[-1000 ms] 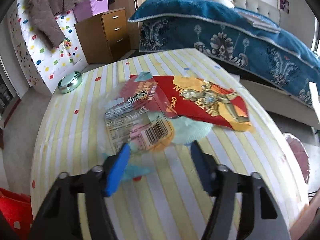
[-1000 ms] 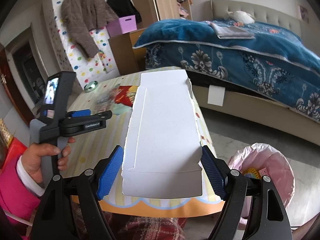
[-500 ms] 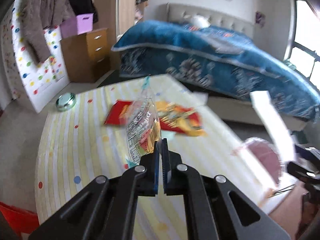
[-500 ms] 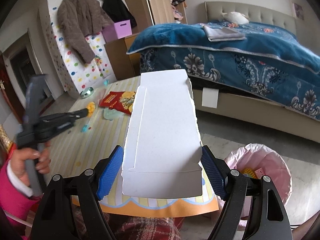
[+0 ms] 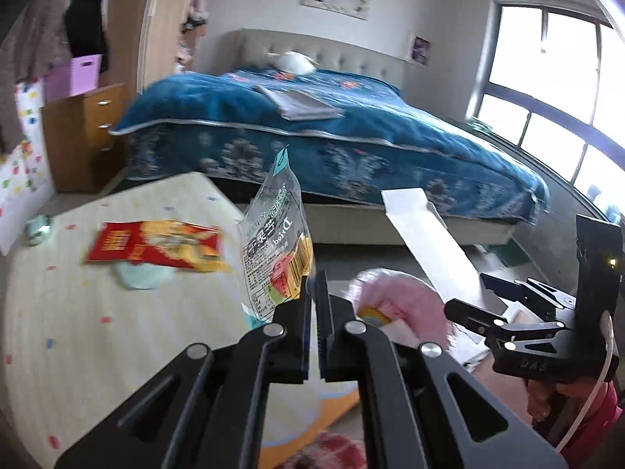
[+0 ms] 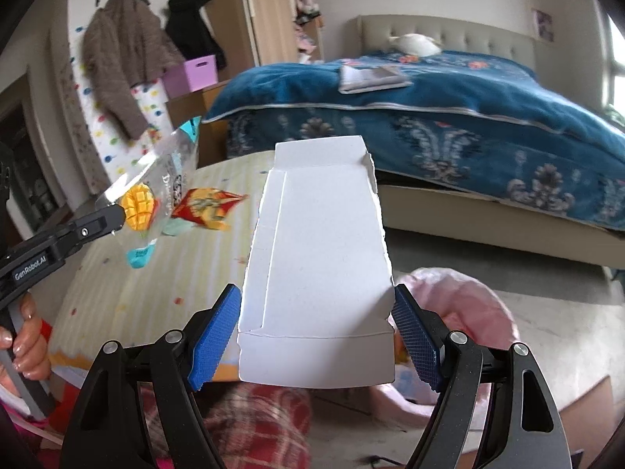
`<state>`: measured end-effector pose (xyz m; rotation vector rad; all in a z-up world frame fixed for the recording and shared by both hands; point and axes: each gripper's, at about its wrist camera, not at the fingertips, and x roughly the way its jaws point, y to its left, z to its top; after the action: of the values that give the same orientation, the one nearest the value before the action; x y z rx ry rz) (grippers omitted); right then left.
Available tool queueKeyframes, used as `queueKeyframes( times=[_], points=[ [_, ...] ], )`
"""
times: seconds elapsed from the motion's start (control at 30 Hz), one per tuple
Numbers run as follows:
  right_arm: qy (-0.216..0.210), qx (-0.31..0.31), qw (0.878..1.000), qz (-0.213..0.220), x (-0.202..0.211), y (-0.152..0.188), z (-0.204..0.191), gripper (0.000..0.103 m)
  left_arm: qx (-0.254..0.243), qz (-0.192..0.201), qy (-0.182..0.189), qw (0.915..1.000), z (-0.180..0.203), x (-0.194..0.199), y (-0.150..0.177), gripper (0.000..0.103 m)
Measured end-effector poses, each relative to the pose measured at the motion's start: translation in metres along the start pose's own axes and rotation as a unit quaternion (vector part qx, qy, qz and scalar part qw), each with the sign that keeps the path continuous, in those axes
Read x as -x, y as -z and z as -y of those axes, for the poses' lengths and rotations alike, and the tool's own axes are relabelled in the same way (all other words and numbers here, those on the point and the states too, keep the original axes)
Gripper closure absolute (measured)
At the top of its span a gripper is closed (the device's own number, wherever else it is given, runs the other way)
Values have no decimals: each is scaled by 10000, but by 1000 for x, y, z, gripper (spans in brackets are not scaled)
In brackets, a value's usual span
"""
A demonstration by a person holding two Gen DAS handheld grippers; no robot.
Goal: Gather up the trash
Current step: 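Carry the bag and white box over the pink bin and release both, then move both open tools back over the table toward the red packet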
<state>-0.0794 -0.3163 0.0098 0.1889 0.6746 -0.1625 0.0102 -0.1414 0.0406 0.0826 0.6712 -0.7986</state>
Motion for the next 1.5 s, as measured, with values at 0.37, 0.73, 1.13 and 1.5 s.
queueKeyframes(
  times=[0.37,0.73,1.13,1.5],
  points=[
    [638,-563,9962,-194,7,22,75,25,-477,-500,975,9928,81,-81,-5,102],
    [905,-1027,9891,-541,-30,35,154,25,-400,-1147,1442,9821,113,-173,-20,102],
    [921,-1150,9842,-984,-60,52,179,17,-162,-1227,1235,9846,101,-190,-27,53],
    [664,-855,9935,-348,7,38,135,15,-187,-380,206,9989,51,-89,-30,37]
  ],
)
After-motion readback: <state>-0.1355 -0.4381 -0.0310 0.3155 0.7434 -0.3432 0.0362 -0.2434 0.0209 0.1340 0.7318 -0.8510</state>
